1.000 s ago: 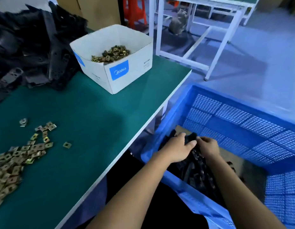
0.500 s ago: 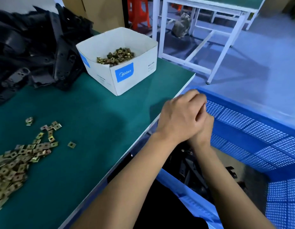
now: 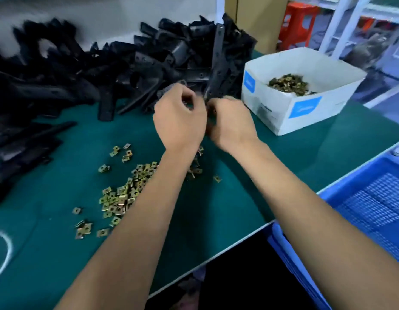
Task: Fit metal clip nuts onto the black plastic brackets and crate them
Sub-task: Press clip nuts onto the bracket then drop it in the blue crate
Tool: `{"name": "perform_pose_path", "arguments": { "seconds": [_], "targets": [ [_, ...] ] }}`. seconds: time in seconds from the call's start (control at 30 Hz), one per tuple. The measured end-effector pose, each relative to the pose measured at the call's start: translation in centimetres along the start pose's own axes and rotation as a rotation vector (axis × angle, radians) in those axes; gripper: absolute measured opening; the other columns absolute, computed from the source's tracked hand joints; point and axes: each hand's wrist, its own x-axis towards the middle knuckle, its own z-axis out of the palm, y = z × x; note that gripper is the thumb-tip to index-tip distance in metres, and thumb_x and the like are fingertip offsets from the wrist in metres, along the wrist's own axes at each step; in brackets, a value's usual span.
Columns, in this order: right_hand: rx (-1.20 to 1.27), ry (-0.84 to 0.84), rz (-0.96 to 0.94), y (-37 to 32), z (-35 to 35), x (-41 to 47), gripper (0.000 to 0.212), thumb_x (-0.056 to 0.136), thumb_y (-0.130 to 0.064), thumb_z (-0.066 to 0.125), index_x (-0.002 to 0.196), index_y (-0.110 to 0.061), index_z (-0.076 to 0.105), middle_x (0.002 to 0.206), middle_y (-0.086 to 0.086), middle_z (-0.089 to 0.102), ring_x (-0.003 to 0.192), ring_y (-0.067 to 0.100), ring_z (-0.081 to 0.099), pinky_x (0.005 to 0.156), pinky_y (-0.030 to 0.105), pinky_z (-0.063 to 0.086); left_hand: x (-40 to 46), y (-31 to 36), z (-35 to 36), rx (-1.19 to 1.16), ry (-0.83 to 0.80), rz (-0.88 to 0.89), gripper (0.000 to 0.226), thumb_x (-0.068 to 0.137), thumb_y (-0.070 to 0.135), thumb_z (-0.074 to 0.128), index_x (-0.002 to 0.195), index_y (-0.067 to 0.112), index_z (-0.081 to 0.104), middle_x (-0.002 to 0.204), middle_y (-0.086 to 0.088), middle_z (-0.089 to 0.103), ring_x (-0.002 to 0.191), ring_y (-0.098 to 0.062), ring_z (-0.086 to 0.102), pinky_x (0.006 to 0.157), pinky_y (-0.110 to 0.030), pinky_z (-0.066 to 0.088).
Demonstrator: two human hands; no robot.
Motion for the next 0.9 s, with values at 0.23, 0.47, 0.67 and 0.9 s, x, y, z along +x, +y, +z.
{"name": "perform_pose_path", "arguments": {
  "seconds": [0.23, 0.47, 0.67, 0.9],
  "targets": [
    [-0.248, -0.045, -0.113, -3.7, 5.3, 7.7, 0.077, 0.082, -0.015, 0.072, 0.151, -0.017, 0.037, 0.153, 0.021, 0.031, 0.146, 0.044, 0.020, 0.111, 0.056, 0.033, 4.9, -7.9, -1.4, 0.553, -0.310, -0.080, 0.032, 0.091, 0.025, 0.065, 0.121, 0.013, 0.062, 0.130, -0.015, 0.055, 0.123, -0.039, 0.050, 0.106, -0.044, 0.040],
    [-0.317, -0.227, -0.142, -6.1, 7.2, 11.8, 0.066, 0.085, -0.005, 0.072, 0.144, -0.017, 0.045, 0.158, 0.019, 0.018, 0.142, 0.049, 0.019, 0.107, 0.056, 0.039, 7.8, -11.0, 0.3, 0.690, -0.459, -0.032, 0.042, 0.099, 0.025, 0.057, 0.135, 0.006, 0.045, 0.146, -0.017, 0.040, 0.134, -0.037, 0.041, 0.112, -0.040, 0.029],
    [-0.283, -0.200, -0.090, -7.5, 7.2, 12.1, 0.036, 0.082, 0.004, 0.064, 0.104, -0.017, 0.045, 0.151, 0.017, 0.018, 0.131, 0.046, 0.027, 0.098, 0.058, 0.041, 10.9, -12.6, 0.6, 0.722, -0.632, -0.129, 0.059, 0.100, 0.038, 0.051, 0.152, 0.014, 0.037, 0.156, -0.015, 0.029, 0.142, -0.041, 0.032, 0.117, -0.044, 0.030],
    [0.190, 0.264, 0.035, -5.5, 6.5, 10.8, 0.013, 0.102, -0.011, 0.055, 0.114, -0.009, 0.054, 0.116, 0.011, 0.058, 0.093, 0.030, 0.058, 0.073, 0.041, 0.044, 12.7, -12.3, -2.1, 0.577, -0.599, -0.218, 0.042, 0.102, 0.022, 0.051, 0.139, 0.003, 0.053, 0.137, -0.024, 0.057, 0.124, -0.039, 0.055, 0.100, -0.038, 0.047]
  ]
}}
